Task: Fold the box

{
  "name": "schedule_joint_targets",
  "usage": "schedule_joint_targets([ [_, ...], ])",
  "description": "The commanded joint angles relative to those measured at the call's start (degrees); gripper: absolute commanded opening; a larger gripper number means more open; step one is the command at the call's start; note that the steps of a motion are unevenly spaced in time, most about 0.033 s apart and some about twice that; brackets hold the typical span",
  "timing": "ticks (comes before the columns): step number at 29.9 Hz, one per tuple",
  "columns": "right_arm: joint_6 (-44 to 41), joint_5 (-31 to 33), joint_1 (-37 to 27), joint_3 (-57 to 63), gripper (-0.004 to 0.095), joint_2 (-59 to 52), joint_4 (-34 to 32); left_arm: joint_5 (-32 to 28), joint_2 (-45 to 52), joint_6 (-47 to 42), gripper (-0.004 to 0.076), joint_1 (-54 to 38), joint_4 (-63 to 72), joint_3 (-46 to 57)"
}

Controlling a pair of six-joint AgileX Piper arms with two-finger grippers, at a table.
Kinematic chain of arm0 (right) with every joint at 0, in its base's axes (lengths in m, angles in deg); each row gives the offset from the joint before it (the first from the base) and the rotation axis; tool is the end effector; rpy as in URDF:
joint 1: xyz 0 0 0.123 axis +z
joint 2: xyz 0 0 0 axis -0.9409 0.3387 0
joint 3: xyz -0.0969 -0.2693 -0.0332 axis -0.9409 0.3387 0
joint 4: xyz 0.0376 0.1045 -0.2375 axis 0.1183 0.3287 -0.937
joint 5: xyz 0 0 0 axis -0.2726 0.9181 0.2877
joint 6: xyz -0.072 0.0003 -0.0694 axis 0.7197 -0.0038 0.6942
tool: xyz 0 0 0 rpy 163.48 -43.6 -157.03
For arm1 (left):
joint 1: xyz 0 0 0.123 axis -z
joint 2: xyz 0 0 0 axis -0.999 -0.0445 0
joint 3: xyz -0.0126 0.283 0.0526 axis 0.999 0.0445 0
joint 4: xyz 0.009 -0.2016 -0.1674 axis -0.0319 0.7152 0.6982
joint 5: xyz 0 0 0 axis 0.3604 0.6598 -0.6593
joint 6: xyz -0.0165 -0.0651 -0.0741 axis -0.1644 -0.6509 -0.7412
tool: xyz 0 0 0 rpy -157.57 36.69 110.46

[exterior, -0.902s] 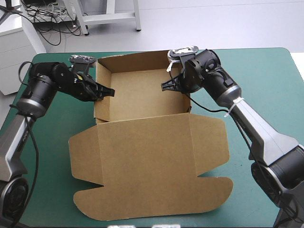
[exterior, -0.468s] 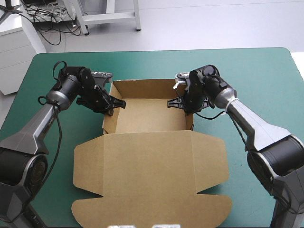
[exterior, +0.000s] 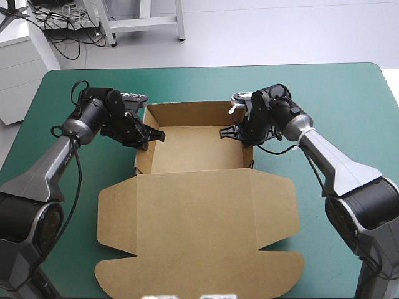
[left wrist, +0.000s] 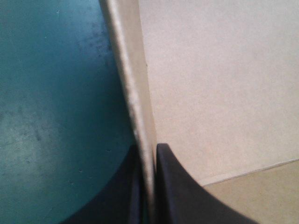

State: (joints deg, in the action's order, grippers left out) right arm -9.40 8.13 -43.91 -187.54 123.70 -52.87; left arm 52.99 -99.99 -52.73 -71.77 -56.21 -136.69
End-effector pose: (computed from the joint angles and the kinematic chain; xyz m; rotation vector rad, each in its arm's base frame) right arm 0.3825 0.1933 0.2810 -0.2265 2.8019 0.2434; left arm 0.3735 -0.1226 0.2854 0.2961 2.8364 -0.3225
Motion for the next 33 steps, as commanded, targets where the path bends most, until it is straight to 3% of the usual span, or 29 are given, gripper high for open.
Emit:
schedule_joint_targets([
  [1, 2.2, -0.8, 0.0, -1.5, 0.0048, -3.4, 1.9, -2.1, 2.8, 2.7, 0.0026, 0.5, 0.6, -1.8],
  [4, 2.2, -0.8, 0.0, -1.5, 0.0227, -3.4, 1.7, -1.6, 2.7, 4.6, 0.0108, 0.5, 1.6, -1.8],
  [8, 2.2, -1.1, 0.0, -1.5, 0.0478, -3.4, 1.7, -1.7, 2.7, 4.7, 0.0291, 0.5, 3.8, -1.8],
  [11, 2.1, -1.3, 0.0, -1.5, 0.0574, -3.4, 1.7, -2.9, 2.7, 4.7, 0.0432, 0.5, 4.4, -1.8],
  [14, 2.1, -1.5, 0.0, -1.7, 0.0585, -3.5, 1.7, -3.2, 2.7, 4.7, 0.0501, 0.5, 4.4, -1.9],
  [19, 2.1, 0.8, 0.0, -7.6, 0.0585, -3.5, 0.1, -1.0, 3.0, 4.6, 0.0502, 0.4, 1.7, -4.8],
  [24, 2.1, 8.3, 0.0, -18.4, 0.0585, -3.5, -7.7, 5.0, 3.0, 4.6, 0.0501, 0.4, -0.8, -14.4],
  [26, 1.7, 8.3, 0.0, -21.5, 0.0585, -4.1, -8.9, 7.7, 3.0, 4.6, 0.0494, 0.4, -1.2, -18.9],
  [30, 0.9, 8.3, 0.0, -24.2, 0.0583, -5.1, -8.2, 8.6, 4.1, 4.0, 0.044, 0.4, -3.2, -27.3],
  [33, 0.9, 8.3, 0.0, -24.2, 0.0583, -5.3, -8.2, 8.6, 6.4, 4.3, 0.0346, 0.4, -9.0, -30.2],
])
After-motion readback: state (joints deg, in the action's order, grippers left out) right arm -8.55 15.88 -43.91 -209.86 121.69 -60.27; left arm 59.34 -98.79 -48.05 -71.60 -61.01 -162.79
